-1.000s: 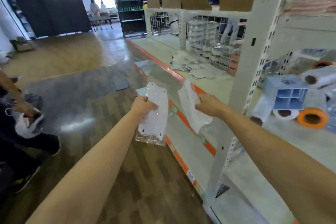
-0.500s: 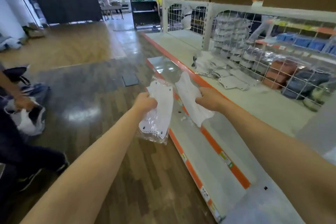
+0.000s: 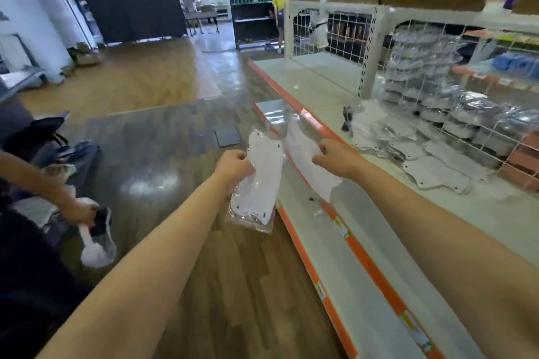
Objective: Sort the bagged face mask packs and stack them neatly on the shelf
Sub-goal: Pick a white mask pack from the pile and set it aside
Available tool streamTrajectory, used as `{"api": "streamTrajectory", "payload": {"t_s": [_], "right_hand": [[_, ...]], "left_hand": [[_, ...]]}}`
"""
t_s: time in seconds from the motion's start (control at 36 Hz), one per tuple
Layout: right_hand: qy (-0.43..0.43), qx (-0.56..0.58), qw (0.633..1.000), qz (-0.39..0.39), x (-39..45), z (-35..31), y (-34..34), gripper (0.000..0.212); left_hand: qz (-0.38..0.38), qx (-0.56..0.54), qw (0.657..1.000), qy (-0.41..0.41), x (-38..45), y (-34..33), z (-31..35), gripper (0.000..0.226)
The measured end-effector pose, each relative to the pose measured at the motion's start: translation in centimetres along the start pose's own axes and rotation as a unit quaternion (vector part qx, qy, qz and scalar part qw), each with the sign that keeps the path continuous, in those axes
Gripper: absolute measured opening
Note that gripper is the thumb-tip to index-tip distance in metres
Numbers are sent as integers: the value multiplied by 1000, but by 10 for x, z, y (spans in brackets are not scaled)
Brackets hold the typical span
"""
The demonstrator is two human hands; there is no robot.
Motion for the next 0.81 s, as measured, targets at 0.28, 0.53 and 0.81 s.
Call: {"api": "streamTrajectory", "payload": {"t_s": [0.28,0.53,0.81], "right_hand": [[-28,-25,999,32,97,-8,4,34],[-47,-66,996,21,185,-4,3,42],[-27,-46,998,39,287,3,17,33]], "left_hand": [[-37,21,999,-15,124,1,10,24],[-56,11,998,-23,218,-12,18,17],[-15,27,1000,0,303,-7,40,15]]}}
Point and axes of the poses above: each hand's wrist, its own x-axis towards the middle knuckle, its own y-axis out of the back of the hand, z = x × y, the point moved 4 cm from there along x, towards the middle knuckle, and after that the axes turned 2 degrees about z, right-handed, at the moved point
